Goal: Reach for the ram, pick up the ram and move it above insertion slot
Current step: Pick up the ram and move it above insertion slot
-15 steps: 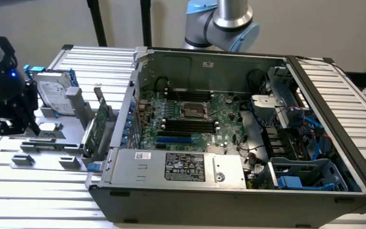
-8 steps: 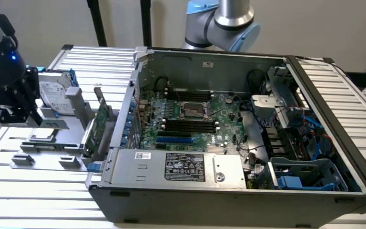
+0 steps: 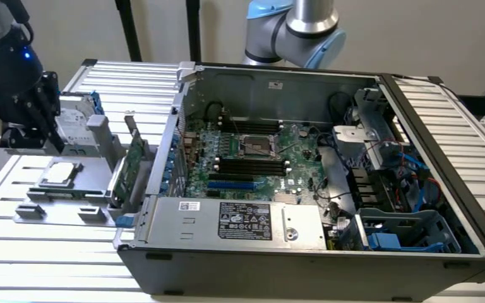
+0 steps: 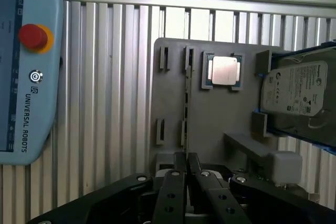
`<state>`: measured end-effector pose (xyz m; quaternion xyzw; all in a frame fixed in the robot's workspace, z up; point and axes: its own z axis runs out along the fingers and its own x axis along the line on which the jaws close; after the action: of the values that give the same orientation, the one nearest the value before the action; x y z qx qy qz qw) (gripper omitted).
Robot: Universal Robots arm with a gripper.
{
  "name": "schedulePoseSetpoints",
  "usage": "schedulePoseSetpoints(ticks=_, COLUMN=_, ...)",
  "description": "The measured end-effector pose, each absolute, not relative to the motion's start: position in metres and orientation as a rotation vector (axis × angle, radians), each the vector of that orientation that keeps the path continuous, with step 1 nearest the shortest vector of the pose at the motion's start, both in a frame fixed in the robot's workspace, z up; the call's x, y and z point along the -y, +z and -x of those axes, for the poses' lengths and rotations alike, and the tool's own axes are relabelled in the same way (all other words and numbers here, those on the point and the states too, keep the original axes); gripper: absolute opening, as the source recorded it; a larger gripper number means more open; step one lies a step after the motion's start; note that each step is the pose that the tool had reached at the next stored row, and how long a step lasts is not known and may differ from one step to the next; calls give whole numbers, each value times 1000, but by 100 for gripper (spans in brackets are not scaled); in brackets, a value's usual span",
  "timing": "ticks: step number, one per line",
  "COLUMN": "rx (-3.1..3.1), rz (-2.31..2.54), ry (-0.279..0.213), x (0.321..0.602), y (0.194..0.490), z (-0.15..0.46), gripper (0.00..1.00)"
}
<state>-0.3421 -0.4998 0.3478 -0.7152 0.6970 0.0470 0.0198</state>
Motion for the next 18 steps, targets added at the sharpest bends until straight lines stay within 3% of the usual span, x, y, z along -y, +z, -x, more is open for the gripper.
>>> schedulePoseSetpoints(ticks=18, rx=-2109, rz=2193, ry=229, x=500, y=393, z=275, gripper=13)
